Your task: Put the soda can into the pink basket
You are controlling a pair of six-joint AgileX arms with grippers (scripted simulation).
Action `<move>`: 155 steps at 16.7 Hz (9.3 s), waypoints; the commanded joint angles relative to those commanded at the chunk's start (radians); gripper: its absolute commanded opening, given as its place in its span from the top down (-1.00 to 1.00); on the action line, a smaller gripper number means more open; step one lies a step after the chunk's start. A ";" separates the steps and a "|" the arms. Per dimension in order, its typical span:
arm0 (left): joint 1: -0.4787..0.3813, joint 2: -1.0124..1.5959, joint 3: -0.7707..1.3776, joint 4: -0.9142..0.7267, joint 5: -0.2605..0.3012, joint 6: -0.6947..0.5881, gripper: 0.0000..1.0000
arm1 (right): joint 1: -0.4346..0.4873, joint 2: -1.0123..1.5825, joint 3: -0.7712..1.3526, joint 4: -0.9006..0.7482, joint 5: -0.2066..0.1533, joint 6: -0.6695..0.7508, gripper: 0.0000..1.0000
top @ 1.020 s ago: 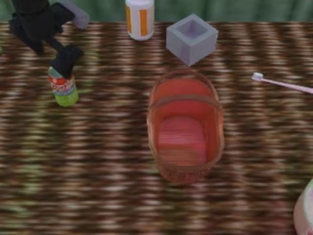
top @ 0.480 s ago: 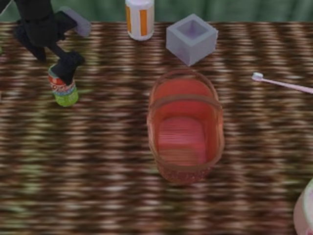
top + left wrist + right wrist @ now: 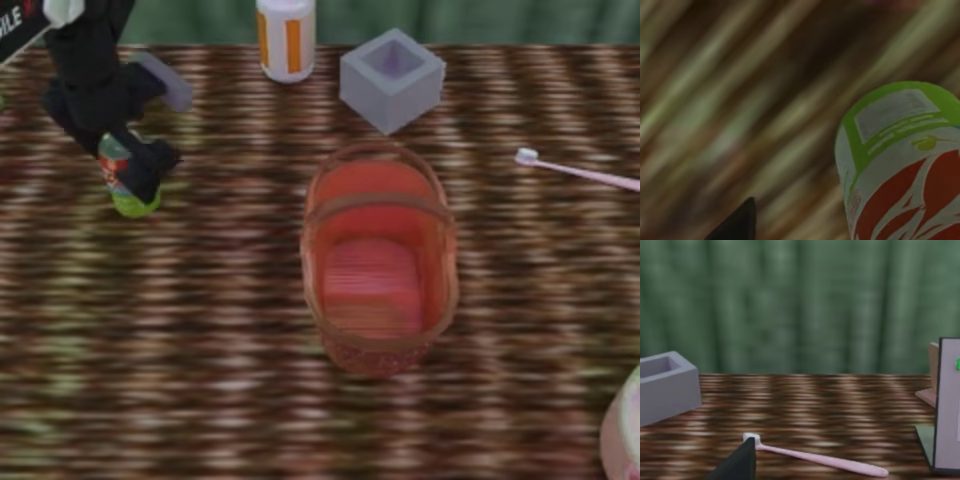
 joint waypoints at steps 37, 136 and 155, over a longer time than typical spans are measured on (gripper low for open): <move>-0.063 -0.088 -0.279 0.557 0.363 -0.180 1.00 | 0.000 0.000 0.000 0.000 0.000 0.000 -1.00; 0.158 -2.518 -2.216 1.271 -0.007 -0.688 -1.00 | 0.675 2.315 2.316 -1.572 0.004 -1.025 -1.00; 0.158 -2.518 -2.216 1.271 -0.007 -0.688 -1.00 | 0.678 2.293 2.210 -1.487 0.004 -1.024 0.51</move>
